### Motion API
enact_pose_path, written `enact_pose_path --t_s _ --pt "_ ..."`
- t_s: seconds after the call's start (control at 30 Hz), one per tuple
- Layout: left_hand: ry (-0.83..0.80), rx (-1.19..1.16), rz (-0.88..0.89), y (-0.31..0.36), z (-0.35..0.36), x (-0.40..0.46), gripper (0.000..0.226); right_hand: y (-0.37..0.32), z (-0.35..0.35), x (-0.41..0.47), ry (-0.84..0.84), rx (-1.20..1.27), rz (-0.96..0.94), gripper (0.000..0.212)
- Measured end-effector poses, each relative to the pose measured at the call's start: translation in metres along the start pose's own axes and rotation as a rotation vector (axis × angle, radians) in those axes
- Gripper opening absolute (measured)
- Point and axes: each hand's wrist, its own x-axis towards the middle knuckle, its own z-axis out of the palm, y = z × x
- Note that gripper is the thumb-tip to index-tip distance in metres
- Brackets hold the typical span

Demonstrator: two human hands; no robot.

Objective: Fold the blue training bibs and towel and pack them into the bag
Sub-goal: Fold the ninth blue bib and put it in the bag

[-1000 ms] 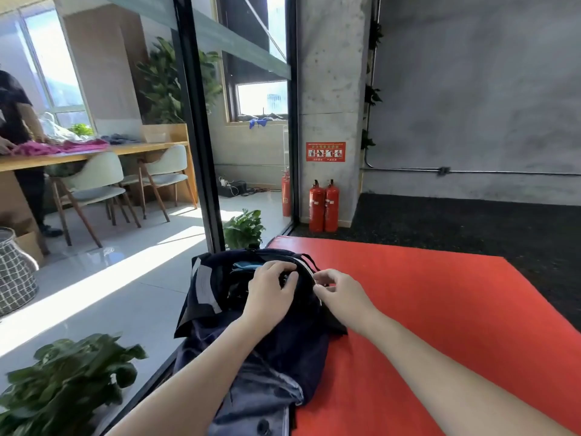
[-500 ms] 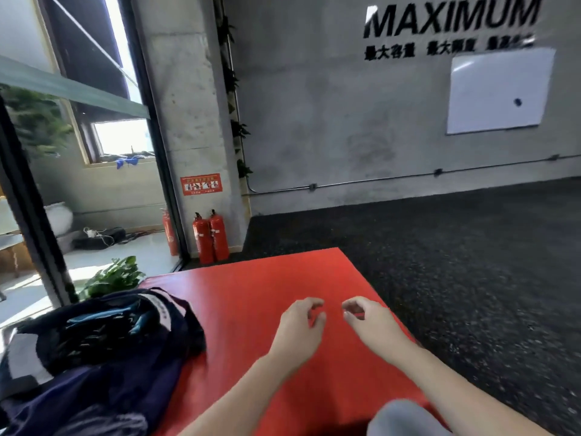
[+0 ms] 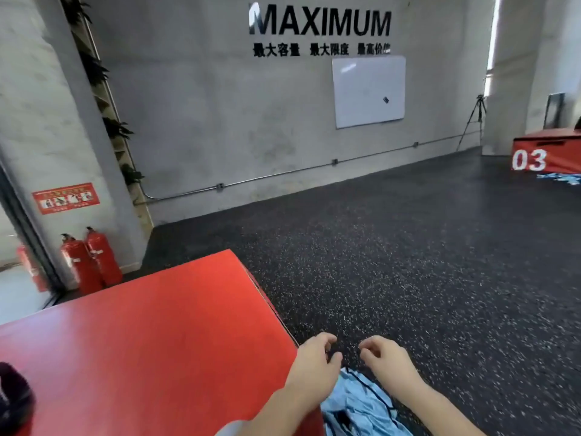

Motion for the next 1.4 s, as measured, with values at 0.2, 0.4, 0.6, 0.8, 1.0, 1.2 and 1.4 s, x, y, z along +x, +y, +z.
enact_pose_path --t_s 0.2,0.4,0.6,0.8,1.0,1.2,1.4 --pt "-0.301 0.157 -0.095 -0.015 0.067 0.021 0.045 0.09 0.016 0.005 -0.058 0.0 0.163 0.014" --pt "-0.465 0.228 -0.195 -0.046 0.126 0.024 0.042 0.165 0.056 0.016 -0.177 -0.006 0.297 0.012" --pt "-0.597 0.313 -0.29 -0.083 0.183 0.016 0.042 0.213 0.108 0.03 -0.302 -0.044 0.357 0.007" --pt "-0.655 0.353 -0.352 -0.114 0.218 0.022 0.038 0.255 0.164 0.04 -0.404 -0.069 0.437 0.028" --pt "-0.647 0.338 -0.41 -0.127 0.226 0.037 0.043 0.279 0.198 0.047 -0.427 -0.111 0.396 0.03" --pt "-0.613 0.307 -0.439 -0.126 0.218 0.037 0.043 0.271 0.197 0.038 -0.347 -0.064 0.332 0.006" --pt "-0.551 0.249 -0.391 -0.103 0.192 0.026 0.046 0.233 0.149 0.034 -0.298 0.048 0.297 0.006"
